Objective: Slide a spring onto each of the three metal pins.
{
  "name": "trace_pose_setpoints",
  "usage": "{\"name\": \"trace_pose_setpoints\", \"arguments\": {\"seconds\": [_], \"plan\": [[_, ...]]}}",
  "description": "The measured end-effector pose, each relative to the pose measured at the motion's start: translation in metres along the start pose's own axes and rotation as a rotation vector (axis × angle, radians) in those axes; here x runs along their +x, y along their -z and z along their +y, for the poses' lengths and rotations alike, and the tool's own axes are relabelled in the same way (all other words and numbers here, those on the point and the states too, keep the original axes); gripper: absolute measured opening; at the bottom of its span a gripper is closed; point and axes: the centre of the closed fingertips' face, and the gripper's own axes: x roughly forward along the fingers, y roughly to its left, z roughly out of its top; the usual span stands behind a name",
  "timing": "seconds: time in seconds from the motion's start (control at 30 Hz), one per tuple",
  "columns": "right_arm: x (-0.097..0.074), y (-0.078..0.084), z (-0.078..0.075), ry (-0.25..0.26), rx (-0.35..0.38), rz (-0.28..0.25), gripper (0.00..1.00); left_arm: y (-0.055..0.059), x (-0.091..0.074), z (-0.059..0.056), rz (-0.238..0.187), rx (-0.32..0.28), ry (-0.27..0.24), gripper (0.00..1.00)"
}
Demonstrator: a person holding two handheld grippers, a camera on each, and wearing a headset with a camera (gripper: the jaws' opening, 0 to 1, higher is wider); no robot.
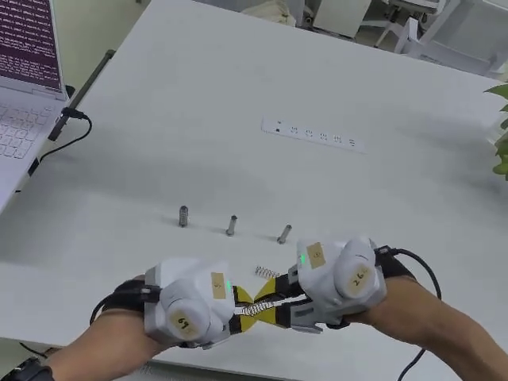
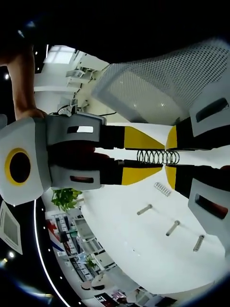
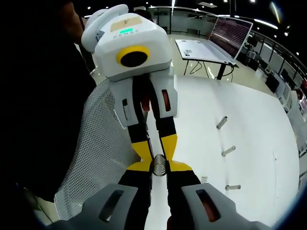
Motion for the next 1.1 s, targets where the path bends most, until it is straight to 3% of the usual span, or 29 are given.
{"name": "trace_pose_setpoints", "arguments": {"seconds": [0.17, 0.63, 1.1], "plan": [[-0.001, 0.000, -0.003, 0.009, 0.019, -0.013, 0.08, 0.000, -0.001, 0.003, -0.006, -0.021, -0.017, 0.04], [-0.013, -0.001, -0.022, 0.059, 0.061, -0.046, 0.08, 0.009, -0.015, 0.025, -0.021, -0.094, -0.091, 0.14], [-0.023, 0.018, -0.039, 0.110, 0.110, -0.030, 0.08, 0.015, -0.031, 0.042, -0.048, -0.169, -0.163, 0.15]]}}
